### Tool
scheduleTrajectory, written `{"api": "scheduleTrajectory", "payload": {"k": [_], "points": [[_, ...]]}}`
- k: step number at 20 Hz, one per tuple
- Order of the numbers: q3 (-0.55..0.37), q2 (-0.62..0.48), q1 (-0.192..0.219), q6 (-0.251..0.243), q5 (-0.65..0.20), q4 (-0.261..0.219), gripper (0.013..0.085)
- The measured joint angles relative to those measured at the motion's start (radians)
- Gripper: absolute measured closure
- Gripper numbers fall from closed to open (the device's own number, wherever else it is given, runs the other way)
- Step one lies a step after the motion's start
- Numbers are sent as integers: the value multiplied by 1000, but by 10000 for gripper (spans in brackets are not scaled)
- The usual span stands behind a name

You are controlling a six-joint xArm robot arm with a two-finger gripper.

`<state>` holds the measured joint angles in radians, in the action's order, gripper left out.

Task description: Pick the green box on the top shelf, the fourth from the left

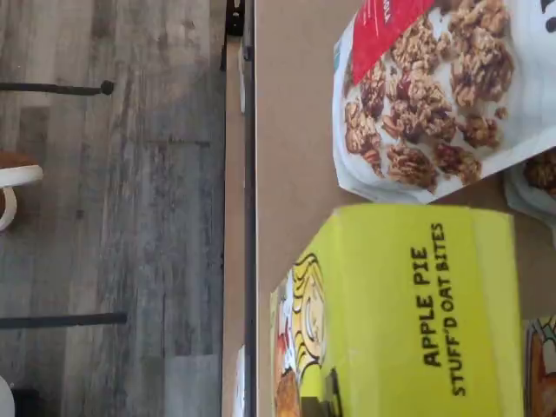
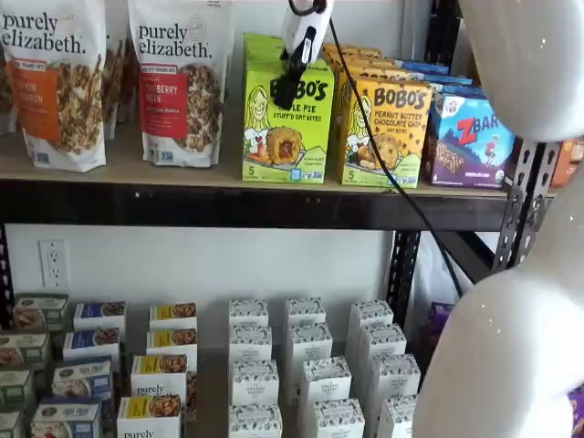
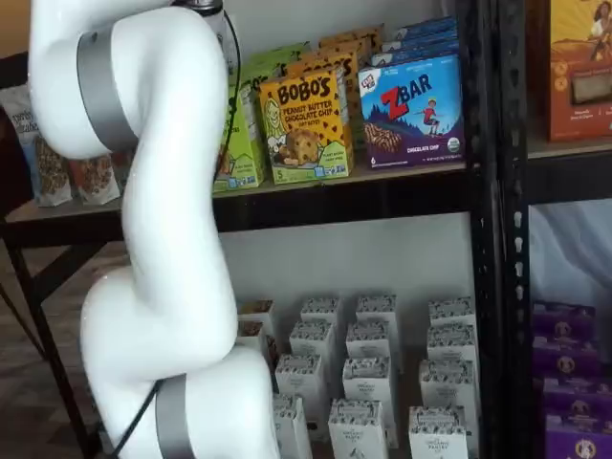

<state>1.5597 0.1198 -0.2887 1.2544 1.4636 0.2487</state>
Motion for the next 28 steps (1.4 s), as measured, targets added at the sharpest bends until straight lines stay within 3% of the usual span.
{"api": "scheduleTrajectory", "payload": {"k": [17, 22, 28], "points": [[19, -4, 1, -1, 36, -3, 730], [44, -1, 7, -2, 85, 1, 730], [101, -3, 23, -3, 212, 31, 730]]}}
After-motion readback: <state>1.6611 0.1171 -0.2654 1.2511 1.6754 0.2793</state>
